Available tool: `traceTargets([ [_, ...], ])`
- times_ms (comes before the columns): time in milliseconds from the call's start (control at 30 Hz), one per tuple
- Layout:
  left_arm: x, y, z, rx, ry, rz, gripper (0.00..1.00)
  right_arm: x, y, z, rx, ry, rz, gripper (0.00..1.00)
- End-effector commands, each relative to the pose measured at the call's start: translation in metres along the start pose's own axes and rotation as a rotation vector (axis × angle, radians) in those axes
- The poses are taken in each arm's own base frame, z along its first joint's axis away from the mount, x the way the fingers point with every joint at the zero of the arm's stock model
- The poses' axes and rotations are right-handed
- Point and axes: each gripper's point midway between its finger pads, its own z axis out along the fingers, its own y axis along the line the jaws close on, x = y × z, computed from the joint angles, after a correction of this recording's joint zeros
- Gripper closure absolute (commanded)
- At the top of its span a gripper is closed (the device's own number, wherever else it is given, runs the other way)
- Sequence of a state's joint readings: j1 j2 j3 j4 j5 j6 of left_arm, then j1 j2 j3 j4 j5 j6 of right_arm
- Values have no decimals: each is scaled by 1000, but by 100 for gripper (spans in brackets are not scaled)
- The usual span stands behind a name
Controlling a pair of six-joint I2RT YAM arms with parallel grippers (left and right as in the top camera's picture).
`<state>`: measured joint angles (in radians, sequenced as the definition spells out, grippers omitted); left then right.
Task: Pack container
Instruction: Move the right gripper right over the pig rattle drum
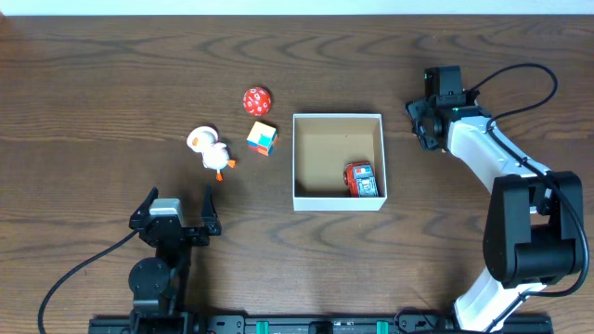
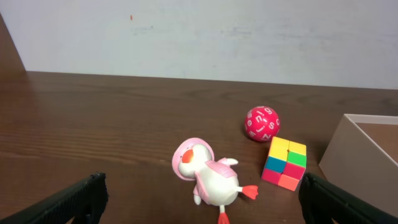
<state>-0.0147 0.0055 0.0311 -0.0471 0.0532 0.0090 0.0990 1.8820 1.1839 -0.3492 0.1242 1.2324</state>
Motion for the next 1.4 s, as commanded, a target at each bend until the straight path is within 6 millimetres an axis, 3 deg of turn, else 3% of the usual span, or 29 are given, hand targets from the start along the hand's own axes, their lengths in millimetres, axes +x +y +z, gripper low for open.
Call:
traceTargets([
  [0, 17, 2, 2, -7, 41, 16, 2, -6, 7, 2, -20, -18, -64, 36],
  [200, 17, 2, 2, -7, 41, 17, 2, -11, 3, 8, 1, -54, -76, 33],
  [433, 17, 2, 2, -7, 41, 17, 2, 4, 30, 23, -123, -7, -172, 33],
  [567, 17, 2, 2, -7, 41, 17, 2, 5, 33, 23, -127, -21, -198, 32],
  [800, 17, 2, 2, -7, 41, 17, 2, 9, 14, 25, -54, 1, -212, 30],
  [1167, 17, 2, 2, -7, 41, 16, 2, 13, 5, 26, -18, 18, -310, 29],
  [1367, 17, 2, 2, -7, 41, 17, 2, 11, -18, 26, 63, 42, -384, 28],
])
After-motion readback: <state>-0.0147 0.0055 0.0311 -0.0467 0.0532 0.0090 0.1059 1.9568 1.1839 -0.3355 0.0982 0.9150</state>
